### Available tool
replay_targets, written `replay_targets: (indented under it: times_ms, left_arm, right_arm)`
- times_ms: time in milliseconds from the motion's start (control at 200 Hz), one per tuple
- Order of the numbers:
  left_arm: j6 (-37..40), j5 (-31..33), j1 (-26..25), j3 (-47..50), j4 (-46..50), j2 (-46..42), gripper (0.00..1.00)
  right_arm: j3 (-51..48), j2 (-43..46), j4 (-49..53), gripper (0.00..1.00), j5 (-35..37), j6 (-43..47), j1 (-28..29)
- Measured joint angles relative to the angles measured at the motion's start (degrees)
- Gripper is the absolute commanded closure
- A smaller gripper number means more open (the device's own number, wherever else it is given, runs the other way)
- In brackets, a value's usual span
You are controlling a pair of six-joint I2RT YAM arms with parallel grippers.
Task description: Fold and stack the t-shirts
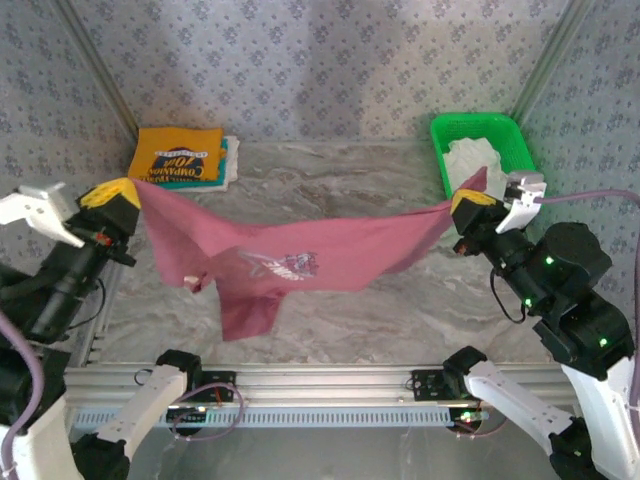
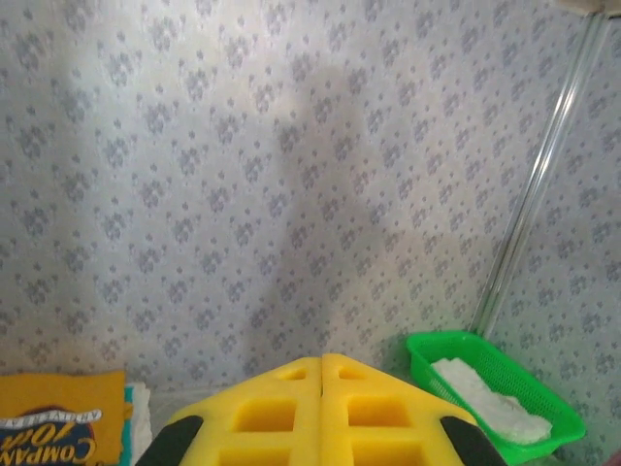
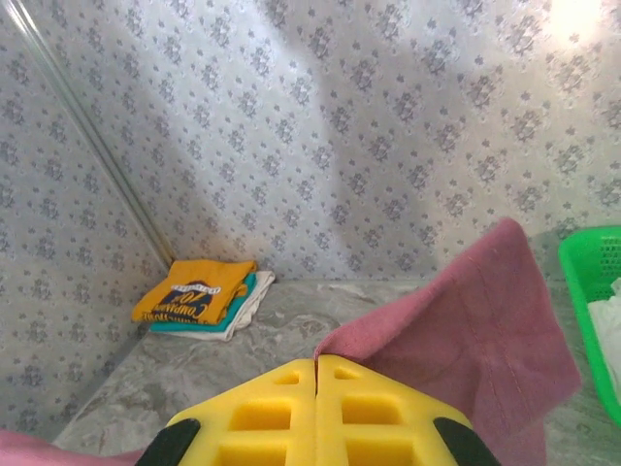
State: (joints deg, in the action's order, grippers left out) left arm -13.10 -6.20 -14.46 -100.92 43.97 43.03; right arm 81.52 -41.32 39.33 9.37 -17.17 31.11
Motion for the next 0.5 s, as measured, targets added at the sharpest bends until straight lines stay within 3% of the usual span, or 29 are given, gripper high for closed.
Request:
replay_targets:
  times_ms: [255, 500]
  left_arm:
    - [3.21, 6.8, 0.28, -9.77, 1.42, 15.91, 1.0]
    - [6.95, 8.04, 2.91, -5.01, -8.94, 43.04, 1.0]
  right_arm:
    - [4.55, -11.82, 1.64, 1.0, 10.21, -0.31, -0.96]
    - [1.97, -33.88, -9.46, 1.0, 6.38, -4.13, -14.38]
